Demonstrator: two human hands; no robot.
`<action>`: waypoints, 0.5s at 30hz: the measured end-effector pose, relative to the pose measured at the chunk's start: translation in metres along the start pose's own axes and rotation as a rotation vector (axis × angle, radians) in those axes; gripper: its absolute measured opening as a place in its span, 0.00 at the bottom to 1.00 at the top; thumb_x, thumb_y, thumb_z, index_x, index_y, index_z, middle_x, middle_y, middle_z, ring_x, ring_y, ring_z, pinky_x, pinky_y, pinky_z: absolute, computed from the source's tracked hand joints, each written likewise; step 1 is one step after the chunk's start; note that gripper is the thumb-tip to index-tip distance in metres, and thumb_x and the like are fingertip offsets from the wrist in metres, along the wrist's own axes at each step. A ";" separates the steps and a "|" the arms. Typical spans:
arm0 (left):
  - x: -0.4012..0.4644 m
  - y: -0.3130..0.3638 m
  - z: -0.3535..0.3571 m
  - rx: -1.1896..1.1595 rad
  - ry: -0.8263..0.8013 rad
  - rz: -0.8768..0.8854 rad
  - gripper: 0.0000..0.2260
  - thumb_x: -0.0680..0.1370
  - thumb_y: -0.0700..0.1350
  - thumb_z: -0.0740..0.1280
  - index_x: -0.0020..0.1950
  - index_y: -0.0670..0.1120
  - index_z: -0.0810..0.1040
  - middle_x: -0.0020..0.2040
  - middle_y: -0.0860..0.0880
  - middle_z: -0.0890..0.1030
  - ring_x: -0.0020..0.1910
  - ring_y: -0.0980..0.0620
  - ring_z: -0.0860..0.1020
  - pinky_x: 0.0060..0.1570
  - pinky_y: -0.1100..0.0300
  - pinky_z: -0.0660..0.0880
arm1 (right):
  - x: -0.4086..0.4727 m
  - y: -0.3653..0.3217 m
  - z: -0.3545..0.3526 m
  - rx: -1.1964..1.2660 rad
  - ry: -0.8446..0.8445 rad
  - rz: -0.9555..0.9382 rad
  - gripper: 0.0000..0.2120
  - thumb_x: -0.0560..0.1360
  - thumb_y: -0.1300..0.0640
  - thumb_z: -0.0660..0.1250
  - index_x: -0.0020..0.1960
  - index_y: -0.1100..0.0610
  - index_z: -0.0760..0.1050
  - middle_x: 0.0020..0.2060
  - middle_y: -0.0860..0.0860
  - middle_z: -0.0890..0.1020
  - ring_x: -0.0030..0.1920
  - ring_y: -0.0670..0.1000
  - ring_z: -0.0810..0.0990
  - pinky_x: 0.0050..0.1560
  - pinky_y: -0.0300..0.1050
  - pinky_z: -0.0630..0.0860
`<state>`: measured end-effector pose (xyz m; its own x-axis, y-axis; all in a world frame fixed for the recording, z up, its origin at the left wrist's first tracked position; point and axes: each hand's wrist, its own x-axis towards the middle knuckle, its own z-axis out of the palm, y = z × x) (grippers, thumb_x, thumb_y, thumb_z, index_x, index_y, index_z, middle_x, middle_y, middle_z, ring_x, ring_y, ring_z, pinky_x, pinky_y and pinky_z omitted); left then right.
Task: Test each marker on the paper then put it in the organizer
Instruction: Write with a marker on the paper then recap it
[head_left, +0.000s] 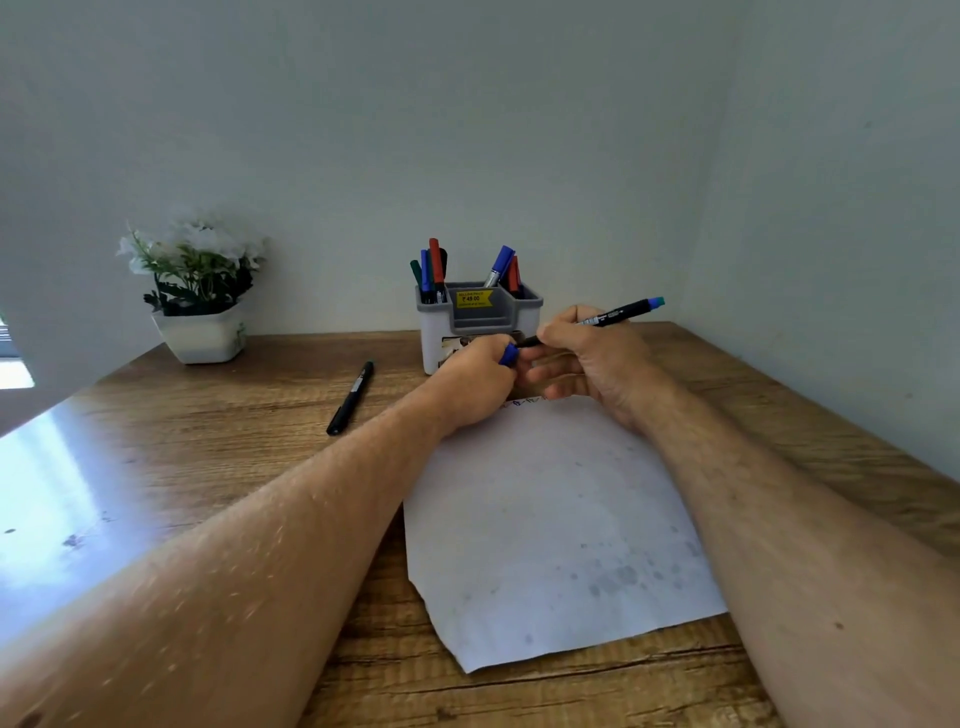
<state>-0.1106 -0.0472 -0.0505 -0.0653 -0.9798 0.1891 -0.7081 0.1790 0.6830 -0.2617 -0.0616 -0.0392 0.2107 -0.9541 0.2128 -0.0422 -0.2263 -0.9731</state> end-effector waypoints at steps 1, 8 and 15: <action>0.000 0.000 0.000 0.009 -0.002 0.001 0.08 0.79 0.36 0.60 0.51 0.47 0.76 0.43 0.48 0.77 0.42 0.52 0.74 0.39 0.58 0.68 | 0.000 0.001 -0.001 -0.009 -0.002 0.000 0.03 0.77 0.59 0.68 0.45 0.57 0.75 0.42 0.59 0.86 0.36 0.55 0.85 0.32 0.45 0.79; 0.001 0.002 -0.004 0.147 0.061 0.140 0.12 0.78 0.33 0.62 0.57 0.46 0.79 0.51 0.49 0.74 0.51 0.49 0.75 0.49 0.60 0.70 | -0.001 -0.002 0.000 0.016 0.013 -0.015 0.08 0.74 0.65 0.70 0.46 0.56 0.73 0.32 0.55 0.81 0.28 0.52 0.79 0.29 0.46 0.78; -0.001 -0.003 -0.014 -0.279 0.242 0.203 0.16 0.75 0.35 0.72 0.53 0.54 0.74 0.46 0.54 0.77 0.46 0.58 0.78 0.48 0.66 0.74 | -0.005 -0.008 0.002 0.282 -0.030 0.008 0.08 0.74 0.69 0.70 0.46 0.57 0.76 0.36 0.57 0.83 0.33 0.54 0.83 0.30 0.44 0.81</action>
<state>-0.0985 -0.0456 -0.0426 0.0064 -0.8787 0.4772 -0.4782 0.4164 0.7732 -0.2604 -0.0548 -0.0327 0.2402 -0.9486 0.2062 0.2281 -0.1513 -0.9618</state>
